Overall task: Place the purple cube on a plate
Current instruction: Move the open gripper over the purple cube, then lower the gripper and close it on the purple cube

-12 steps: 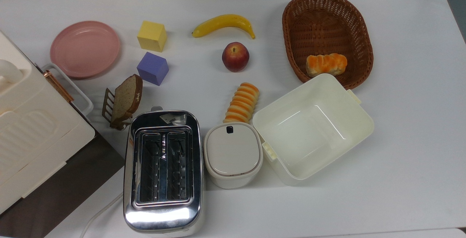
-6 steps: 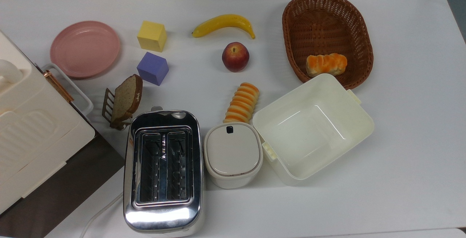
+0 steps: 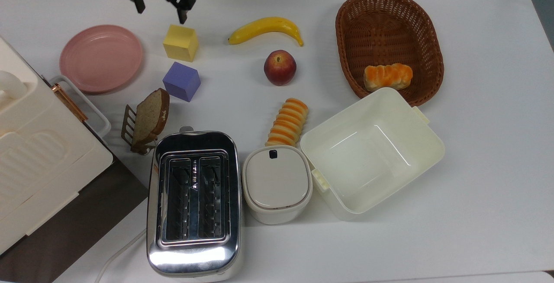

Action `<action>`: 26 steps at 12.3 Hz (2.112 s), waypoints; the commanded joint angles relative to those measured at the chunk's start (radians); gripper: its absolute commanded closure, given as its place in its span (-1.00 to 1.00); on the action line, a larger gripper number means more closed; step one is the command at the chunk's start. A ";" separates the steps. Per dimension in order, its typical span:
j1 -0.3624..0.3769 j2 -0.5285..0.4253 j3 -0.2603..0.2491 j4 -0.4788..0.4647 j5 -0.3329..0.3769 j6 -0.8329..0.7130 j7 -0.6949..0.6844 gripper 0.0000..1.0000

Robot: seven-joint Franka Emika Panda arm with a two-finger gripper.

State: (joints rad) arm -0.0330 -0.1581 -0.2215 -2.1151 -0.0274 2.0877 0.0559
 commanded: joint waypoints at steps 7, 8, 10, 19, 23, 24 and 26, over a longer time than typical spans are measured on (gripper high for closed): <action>0.124 0.130 -0.121 -0.037 -0.106 0.109 0.061 -1.00; 0.117 0.138 -0.121 -0.020 -0.106 0.109 0.067 -1.00; 0.107 0.161 -0.121 0.018 -0.105 0.100 0.071 -1.00; -0.024 0.255 0.051 0.072 -0.108 0.086 0.079 -1.00; -0.094 0.292 0.149 0.066 -0.105 0.160 0.099 -1.00; -0.094 0.293 0.149 0.063 -0.105 0.161 0.099 -1.00; -0.090 0.324 0.151 0.063 -0.108 0.193 0.101 -1.00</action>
State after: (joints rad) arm -0.1098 0.1408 -0.0885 -2.0523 -0.1166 2.2361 0.1328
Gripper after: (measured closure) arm 0.000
